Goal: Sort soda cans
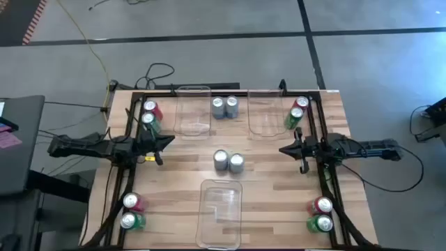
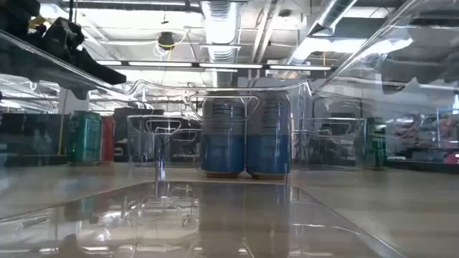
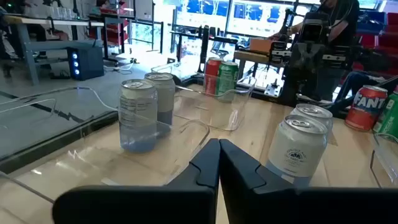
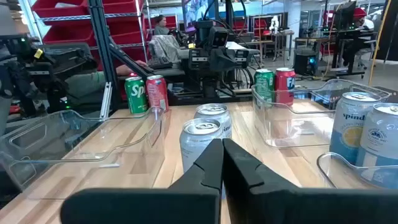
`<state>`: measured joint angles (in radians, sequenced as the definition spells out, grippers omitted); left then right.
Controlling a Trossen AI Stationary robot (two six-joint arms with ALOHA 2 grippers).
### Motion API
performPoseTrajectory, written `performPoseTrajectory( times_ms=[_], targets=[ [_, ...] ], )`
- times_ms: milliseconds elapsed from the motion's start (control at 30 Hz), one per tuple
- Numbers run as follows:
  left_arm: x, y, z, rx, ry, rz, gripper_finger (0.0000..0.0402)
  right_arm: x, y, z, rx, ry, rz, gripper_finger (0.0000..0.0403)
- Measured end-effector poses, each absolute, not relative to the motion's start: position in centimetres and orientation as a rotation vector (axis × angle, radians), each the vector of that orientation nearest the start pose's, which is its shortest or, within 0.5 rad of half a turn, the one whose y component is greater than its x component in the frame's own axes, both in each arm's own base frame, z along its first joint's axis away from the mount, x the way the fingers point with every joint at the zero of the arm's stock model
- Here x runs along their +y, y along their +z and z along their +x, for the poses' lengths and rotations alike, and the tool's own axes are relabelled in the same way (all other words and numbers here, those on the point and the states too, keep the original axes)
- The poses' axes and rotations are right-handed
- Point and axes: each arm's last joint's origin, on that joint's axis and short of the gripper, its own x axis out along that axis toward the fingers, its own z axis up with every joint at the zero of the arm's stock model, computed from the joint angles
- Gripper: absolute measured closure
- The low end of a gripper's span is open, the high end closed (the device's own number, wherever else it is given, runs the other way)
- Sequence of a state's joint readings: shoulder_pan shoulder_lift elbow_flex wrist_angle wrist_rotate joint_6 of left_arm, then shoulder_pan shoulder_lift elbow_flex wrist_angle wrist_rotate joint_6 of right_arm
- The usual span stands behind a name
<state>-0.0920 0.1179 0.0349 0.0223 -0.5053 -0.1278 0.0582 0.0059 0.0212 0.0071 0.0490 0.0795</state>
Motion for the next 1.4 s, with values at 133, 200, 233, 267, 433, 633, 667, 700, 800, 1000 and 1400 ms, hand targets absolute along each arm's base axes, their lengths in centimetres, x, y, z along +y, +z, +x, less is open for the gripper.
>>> performPoseTrajectory(
  times_ms=[133,200,233,267,433,633,667,700,800,1000,1400],
  targets=[
    [0.48,16.84,10.07,0.032,0.416,-0.108,0.0395,0.42,17.08,9.67,-0.022,0.01,0.081,0.0375],
    [0.48,16.84,10.07,0.032,0.416,-0.108,0.0395,0.42,17.1,9.66,-0.022,0.01,0.081,0.0375],
    [0.48,16.84,10.07,0.032,0.416,-0.108,0.0395,0.42,17.09,9.66,-0.022,0.01,0.081,0.0375],
    [0.48,16.84,10.07,0.032,0.416,-0.108,0.0395,0.42,17.09,9.67,-0.022,0.01,0.081,0.0375],
    [0.48,16.84,10.07,0.032,0.416,-0.108,0.0395,0.42,17.09,9.66,-0.022,0.01,0.081,0.0375],
    [0.48,16.84,10.08,0.032,0.416,-0.108,0.0395,0.42,17.09,9.66,-0.022,0.01,0.081,0.0375],
    [0.48,16.84,10.07,0.032,0.416,-0.108,0.0395,0.42,17.1,9.66,-0.022,0.01,0.081,0.0375],
    [0.48,16.84,10.07,0.032,0.416,-0.108,0.0395,0.42,17.09,9.66,-0.022,0.01,0.081,0.0375],
    [0.48,16.84,10.07,0.032,0.416,-0.108,0.0395,0.42,17.1,9.66,-0.022,0.01,0.081,0.0375],
    [0.48,16.84,10.07,0.032,0.416,-0.108,0.0395,0.42,17.1,9.66,-0.022,0.01,0.081,0.0375],
    [0.48,16.91,10.08,0.024,0.416,-0.11,0.0395,0.42,16.96,9.66,-0.005,0.01,0.021,0.0375]
  ],
)
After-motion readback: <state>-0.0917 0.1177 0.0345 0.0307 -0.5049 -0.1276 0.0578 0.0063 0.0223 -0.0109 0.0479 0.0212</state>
